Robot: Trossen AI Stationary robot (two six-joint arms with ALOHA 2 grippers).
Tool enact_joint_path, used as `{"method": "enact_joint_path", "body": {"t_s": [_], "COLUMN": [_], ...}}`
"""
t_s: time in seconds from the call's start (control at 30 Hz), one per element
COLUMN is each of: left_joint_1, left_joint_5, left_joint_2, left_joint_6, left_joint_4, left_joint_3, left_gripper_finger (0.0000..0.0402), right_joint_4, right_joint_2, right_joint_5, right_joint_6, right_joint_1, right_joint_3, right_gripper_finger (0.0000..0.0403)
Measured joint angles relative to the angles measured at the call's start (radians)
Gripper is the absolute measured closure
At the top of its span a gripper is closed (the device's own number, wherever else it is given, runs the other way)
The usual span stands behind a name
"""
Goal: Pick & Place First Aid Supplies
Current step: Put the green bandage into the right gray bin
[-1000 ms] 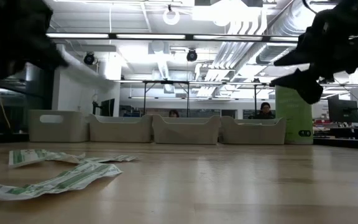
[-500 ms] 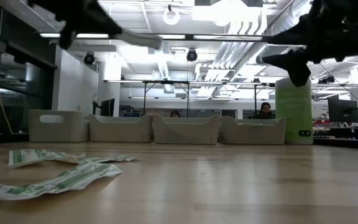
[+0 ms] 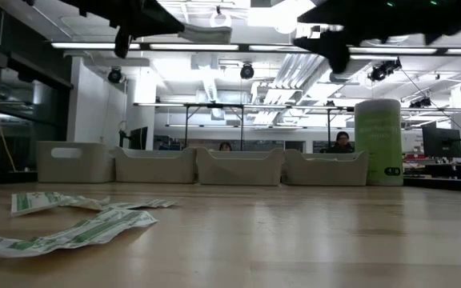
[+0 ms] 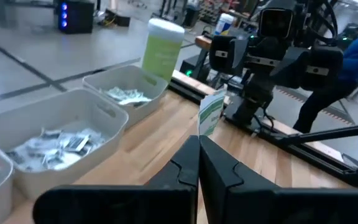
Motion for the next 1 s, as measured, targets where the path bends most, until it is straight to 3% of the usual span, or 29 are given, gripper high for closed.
{"method": "enact_joint_path", "body": {"t_s": [0.37,0.77,0.87,1.0], "left_joint_1": [0.006,0.006,0.006,0.006], "left_joint_5": [0.033,0.05,0.063,0.071], "left_joint_2": [0.0,0.0,0.0,0.0], "left_joint_6": [0.056,0.063,0.063,0.063], "left_joint_4": [0.031,0.03,0.027,0.023], "left_joint_3": [0.0,0.0,0.0,0.0], "left_gripper_finger": [0.0401,0.0401,0.0401,0.0401], "right_joint_4": [-0.001,-0.016,-0.024,-0.03], "right_joint_2": [0.345,0.535,0.539,0.539], "right_joint_5": [-0.081,-0.093,-0.09,-0.08], "right_joint_6": [-0.085,-0.078,-0.062,-0.063], "right_joint_1": [0.0,-0.001,-0.001,-0.001], "right_joint_3": [0.303,0.471,0.487,0.489], "right_gripper_finger": [0.0183,0.0184,0.0201,0.0252]}}
